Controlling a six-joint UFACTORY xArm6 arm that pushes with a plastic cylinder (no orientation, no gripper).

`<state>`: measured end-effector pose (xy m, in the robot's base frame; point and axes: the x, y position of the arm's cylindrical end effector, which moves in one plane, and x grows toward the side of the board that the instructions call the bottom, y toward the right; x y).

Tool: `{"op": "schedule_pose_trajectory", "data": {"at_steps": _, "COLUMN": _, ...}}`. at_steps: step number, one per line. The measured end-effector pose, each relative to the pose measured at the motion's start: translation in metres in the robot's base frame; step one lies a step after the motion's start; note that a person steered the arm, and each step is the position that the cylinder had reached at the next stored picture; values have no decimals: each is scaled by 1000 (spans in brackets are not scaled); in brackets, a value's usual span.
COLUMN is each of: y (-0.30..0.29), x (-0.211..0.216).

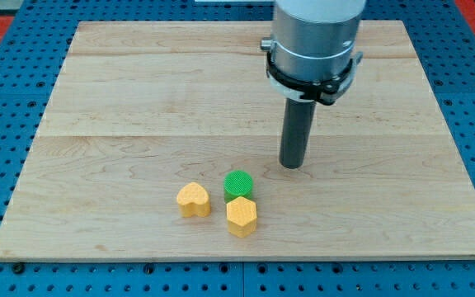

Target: Place the arm at the top right corner of the board

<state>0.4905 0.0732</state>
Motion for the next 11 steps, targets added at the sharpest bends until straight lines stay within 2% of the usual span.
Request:
{"op": "schedule_pose_trajectory", "data": {"at_steps": 2, "y": 31, "x": -9}}
{"op": "schedule_pose_trajectory", "data": {"at_steps": 3, "y": 78, "x": -29}}
{"op": "schedule_pose_trajectory", "data": {"at_steps": 4, "y": 148, "x": -79}}
{"op": "schedule_pose_trajectory", "data": {"at_steps": 6, "y": 217, "x": -238}}
{"op": "schedule_pose_trajectory", "data": {"at_steps": 7, "y": 232, "x": -271}}
{"op": "schedule_pose_trajectory", "data": {"at_steps": 8, "y": 222, "x": -296}}
{"op": "schedule_pose_trajectory", "data": {"at_steps": 11, "y": 224, "x": -299}}
